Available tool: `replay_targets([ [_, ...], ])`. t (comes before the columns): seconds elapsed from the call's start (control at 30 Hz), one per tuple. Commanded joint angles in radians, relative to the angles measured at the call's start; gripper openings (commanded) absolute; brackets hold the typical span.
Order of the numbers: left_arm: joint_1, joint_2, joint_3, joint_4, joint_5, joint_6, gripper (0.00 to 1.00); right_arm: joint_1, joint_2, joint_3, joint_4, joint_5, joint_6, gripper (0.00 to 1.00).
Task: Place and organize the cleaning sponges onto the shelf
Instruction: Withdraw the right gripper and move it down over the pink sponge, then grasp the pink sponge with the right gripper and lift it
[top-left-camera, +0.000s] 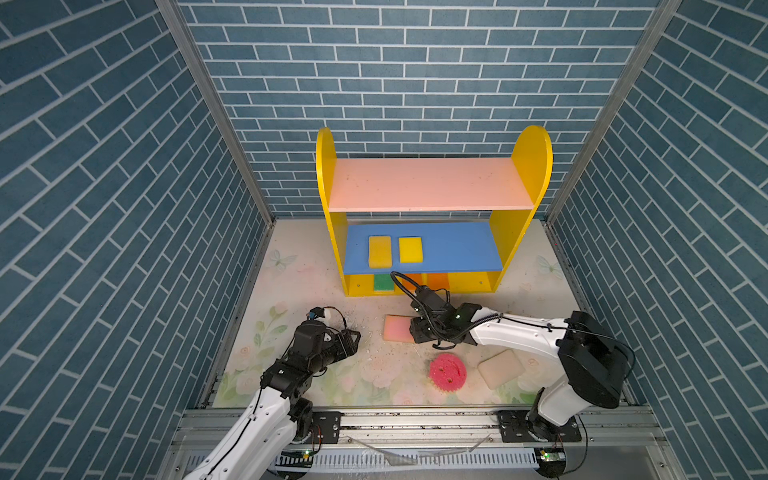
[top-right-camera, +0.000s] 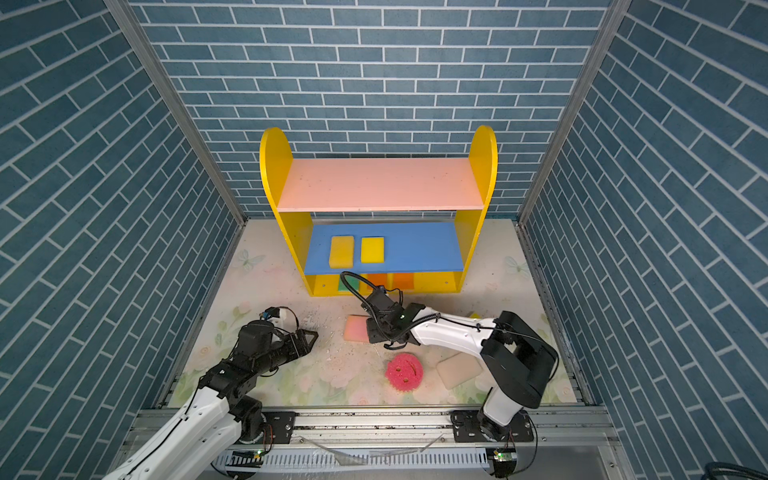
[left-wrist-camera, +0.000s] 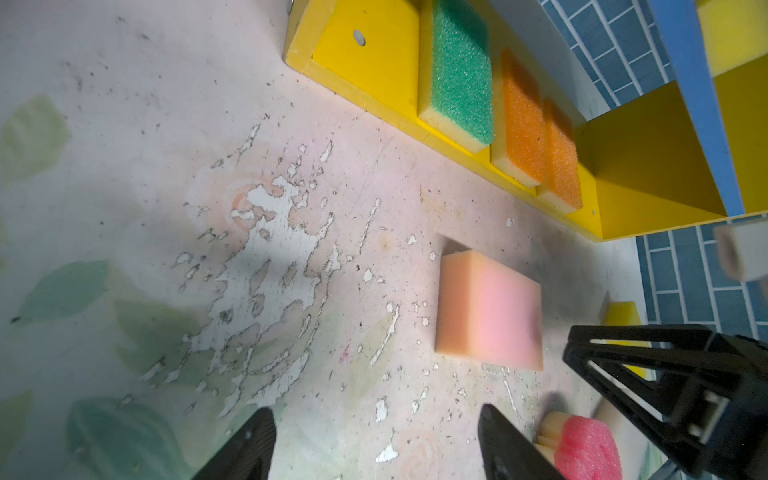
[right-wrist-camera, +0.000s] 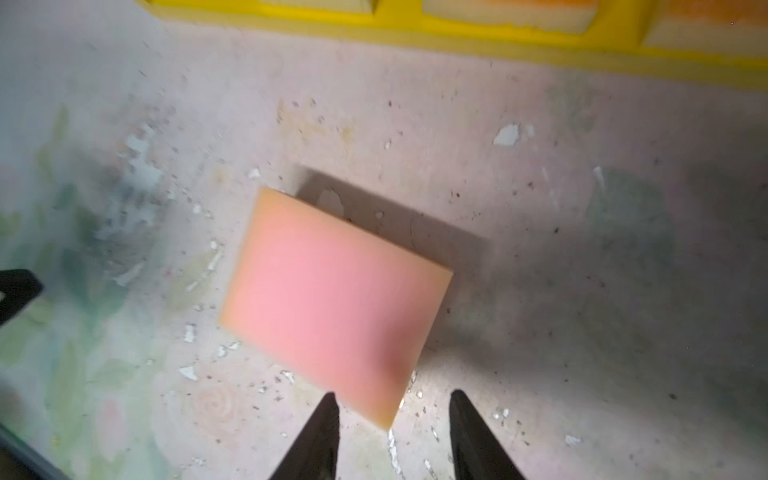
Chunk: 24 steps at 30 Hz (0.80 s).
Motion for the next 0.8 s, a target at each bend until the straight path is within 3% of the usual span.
replay_targets([
  [0.0,0.000,0.009,-0.020,0.030,0.008,0.004,0.79,0.009,0.056,0.077,-0.003,0.013,-0.046,0.46],
  [0.2,0.000,0.002,-0.009,0.023,0.000,0.021,0.79,0.043,0.142,0.147,-0.027,-0.017,0.013,0.46],
  [0.47,0.001,-0.060,0.069,-0.111,-0.115,0.112,0.81,0.152,0.214,0.251,0.049,-0.120,0.122,0.47],
  [0.63,0.001,-0.095,0.080,-0.159,-0.147,0.123,0.81,0.159,0.215,0.298,0.033,-0.142,0.100,0.47],
  [0.77,0.000,-0.140,0.089,-0.226,-0.179,0.121,0.81,0.158,0.180,0.327,-0.037,-0.096,0.038,0.47],
])
